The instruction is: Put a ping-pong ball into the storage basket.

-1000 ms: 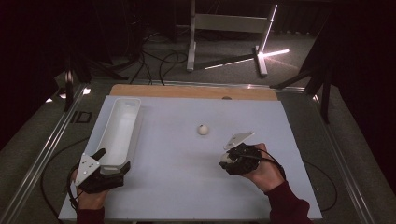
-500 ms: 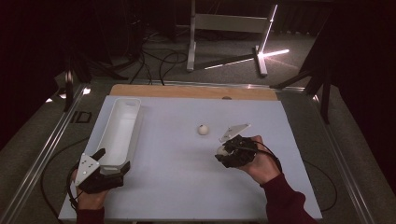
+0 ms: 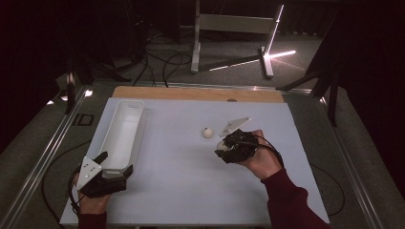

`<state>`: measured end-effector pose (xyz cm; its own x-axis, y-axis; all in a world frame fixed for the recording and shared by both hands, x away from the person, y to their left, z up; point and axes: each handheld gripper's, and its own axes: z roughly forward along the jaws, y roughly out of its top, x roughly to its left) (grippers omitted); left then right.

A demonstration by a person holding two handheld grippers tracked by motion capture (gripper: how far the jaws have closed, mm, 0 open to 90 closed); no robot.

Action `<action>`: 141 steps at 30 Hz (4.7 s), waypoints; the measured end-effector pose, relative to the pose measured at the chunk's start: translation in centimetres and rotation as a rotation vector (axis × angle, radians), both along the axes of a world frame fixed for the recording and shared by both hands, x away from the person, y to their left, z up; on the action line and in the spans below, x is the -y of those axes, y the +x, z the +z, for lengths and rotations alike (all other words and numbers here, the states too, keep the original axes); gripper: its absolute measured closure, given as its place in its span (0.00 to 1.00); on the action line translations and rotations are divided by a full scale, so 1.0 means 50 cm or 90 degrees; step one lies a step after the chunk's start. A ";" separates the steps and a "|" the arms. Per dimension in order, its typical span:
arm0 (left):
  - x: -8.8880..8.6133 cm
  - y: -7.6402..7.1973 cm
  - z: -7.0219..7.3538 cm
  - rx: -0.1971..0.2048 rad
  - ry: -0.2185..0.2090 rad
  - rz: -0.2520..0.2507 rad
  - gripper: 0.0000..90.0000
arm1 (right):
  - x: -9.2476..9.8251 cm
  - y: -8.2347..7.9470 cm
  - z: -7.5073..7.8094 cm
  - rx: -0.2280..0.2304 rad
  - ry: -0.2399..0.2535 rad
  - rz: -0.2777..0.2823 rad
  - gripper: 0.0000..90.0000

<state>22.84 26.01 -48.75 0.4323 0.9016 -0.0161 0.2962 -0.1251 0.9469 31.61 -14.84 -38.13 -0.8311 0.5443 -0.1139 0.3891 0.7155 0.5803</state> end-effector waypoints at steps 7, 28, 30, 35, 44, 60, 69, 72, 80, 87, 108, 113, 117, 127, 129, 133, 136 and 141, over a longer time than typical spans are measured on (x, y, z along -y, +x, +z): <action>0.000 0.000 0.000 -0.001 -0.001 0.000 0.00 | -0.013 0.013 0.008 0.006 0.003 0.007 0.56; 0.001 0.002 -0.001 -0.002 0.005 -0.002 0.00 | -0.050 0.036 0.015 0.012 0.019 0.023 0.56; 0.002 0.002 -0.001 -0.001 0.005 -0.003 0.00 | -0.052 0.037 0.017 0.012 0.018 0.025 0.56; 0.001 0.001 -0.001 0.000 0.004 -0.003 0.00 | -0.060 0.041 0.019 0.009 0.024 0.028 0.56; 0.001 0.001 -0.001 0.001 0.002 -0.001 0.00 | -0.076 0.048 0.020 0.011 0.040 0.031 0.56; 0.001 0.001 -0.001 0.001 -0.001 -0.002 0.00 | -0.103 0.058 0.032 0.017 0.054 0.042 0.56; 0.001 0.001 -0.001 0.000 0.000 -0.003 0.00 | -0.117 0.065 0.040 0.020 0.065 0.048 0.56; 0.001 0.001 -0.001 -0.001 0.001 -0.004 0.00 | -0.123 0.066 0.041 0.021 0.063 0.051 0.56; 0.002 0.001 -0.001 -0.002 0.002 -0.006 0.00 | -0.138 0.071 0.048 0.026 0.061 0.057 0.56; 0.002 0.001 -0.001 0.000 0.002 -0.006 0.00 | -0.148 0.078 0.056 0.032 0.063 0.059 0.56; 0.001 0.001 -0.001 -0.001 0.003 -0.006 0.00 | -0.189 0.085 0.072 0.041 0.077 0.067 0.56; 0.002 0.001 -0.001 -0.001 0.002 -0.006 0.00 | -0.201 0.085 0.075 0.044 0.081 0.075 0.56; 0.001 0.001 -0.001 0.000 0.002 -0.007 0.00 | -0.207 0.091 0.075 0.045 0.083 0.074 0.56; 0.001 0.001 -0.001 0.000 0.002 -0.008 0.00 | -0.225 0.097 0.074 0.043 0.089 0.082 0.56; 0.001 0.001 -0.001 0.001 0.001 -0.009 0.00 | -0.229 0.097 0.074 0.041 0.088 0.084 0.56; 0.001 0.000 -0.001 0.002 0.000 -0.010 0.00 | -0.237 0.097 0.074 0.042 0.091 0.086 0.56; 0.001 0.000 -0.001 0.002 0.001 -0.011 0.00 | -0.244 0.097 0.072 0.043 0.092 0.094 0.56; 0.001 0.000 -0.001 0.002 -0.002 -0.009 0.00 | -0.253 0.098 0.069 0.043 0.093 0.097 0.56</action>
<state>22.84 25.97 -48.79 0.4451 0.8953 -0.0174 0.2915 -0.1265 0.9482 36.53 -2.17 -34.70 -0.8983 0.4274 -0.1021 0.2388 0.6698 0.7031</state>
